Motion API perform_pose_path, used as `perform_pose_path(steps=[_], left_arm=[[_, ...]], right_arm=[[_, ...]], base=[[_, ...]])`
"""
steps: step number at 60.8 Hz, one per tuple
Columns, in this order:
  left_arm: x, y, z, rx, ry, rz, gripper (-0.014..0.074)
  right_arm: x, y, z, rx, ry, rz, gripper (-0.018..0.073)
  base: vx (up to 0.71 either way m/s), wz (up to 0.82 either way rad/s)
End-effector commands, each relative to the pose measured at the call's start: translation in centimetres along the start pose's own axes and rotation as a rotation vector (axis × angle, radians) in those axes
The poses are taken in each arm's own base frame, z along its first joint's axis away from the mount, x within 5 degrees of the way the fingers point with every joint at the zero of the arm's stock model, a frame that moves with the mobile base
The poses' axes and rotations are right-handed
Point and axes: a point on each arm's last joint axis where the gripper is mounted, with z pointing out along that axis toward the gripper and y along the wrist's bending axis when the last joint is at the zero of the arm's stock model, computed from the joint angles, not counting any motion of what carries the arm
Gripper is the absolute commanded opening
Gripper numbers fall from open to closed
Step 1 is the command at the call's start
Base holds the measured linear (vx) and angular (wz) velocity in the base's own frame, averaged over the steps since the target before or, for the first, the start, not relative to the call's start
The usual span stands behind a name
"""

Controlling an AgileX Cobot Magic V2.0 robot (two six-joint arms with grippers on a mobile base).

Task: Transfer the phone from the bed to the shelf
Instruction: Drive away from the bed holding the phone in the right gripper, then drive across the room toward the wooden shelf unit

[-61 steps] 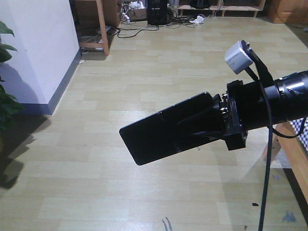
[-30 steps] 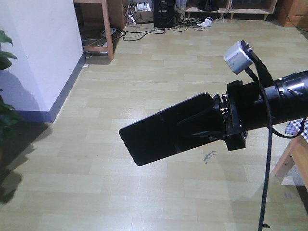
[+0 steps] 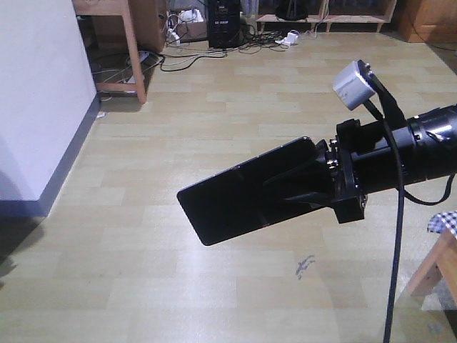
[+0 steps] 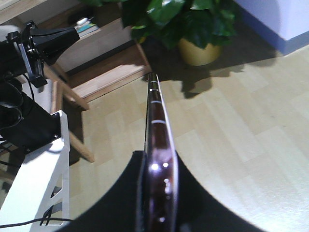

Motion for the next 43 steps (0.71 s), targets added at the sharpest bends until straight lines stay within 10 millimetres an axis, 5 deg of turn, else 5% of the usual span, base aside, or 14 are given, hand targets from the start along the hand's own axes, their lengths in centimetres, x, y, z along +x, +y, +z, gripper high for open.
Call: perform_pose_path(steps=[1,43], left_arm=[[-1.43,0.19,-0.30,-0.014,-0.106,-0.015,0.0001],[-1.43,0.19,-0.30,-0.014,-0.106,-0.015,0.0001]], right_arm=[[-1.44,1.90,-1.03,-0.079,-0.078,-0.028,-0.0002],[-1.44,1.90,-1.03,-0.079,-0.078,-0.028,-0.0002]], base=[[0.45,-0.11],[0.44,-0.06]])
